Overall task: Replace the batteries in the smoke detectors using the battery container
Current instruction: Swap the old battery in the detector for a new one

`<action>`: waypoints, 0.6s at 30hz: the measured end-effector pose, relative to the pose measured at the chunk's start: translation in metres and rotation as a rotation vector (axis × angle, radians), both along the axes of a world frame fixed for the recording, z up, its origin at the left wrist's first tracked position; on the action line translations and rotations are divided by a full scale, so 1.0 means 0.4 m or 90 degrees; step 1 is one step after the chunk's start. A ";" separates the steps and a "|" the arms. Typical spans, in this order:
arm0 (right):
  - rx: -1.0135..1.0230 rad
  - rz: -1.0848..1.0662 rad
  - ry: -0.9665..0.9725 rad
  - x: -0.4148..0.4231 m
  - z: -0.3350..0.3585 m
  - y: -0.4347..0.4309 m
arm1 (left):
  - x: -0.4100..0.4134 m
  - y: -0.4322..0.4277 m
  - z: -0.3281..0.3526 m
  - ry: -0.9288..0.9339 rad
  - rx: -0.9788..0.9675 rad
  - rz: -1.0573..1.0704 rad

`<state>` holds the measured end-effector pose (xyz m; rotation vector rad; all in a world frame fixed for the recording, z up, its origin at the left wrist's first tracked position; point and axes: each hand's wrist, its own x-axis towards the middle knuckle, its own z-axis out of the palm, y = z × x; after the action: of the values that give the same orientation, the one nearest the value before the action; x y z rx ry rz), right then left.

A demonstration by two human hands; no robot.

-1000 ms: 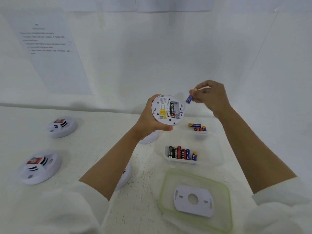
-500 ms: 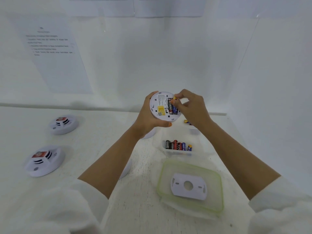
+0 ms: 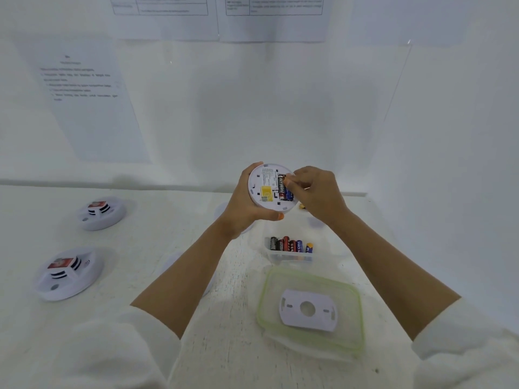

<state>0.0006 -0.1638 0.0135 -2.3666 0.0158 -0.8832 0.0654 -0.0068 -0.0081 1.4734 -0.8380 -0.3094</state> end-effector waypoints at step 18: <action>0.364 0.133 0.183 -0.178 -0.004 0.036 | -0.093 0.094 -0.042 0.000 0.035 -0.066</action>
<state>-0.0705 -0.1493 0.0117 -1.8905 0.1174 -0.3657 0.0280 0.0308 -0.0249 1.4827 -0.9146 -0.4128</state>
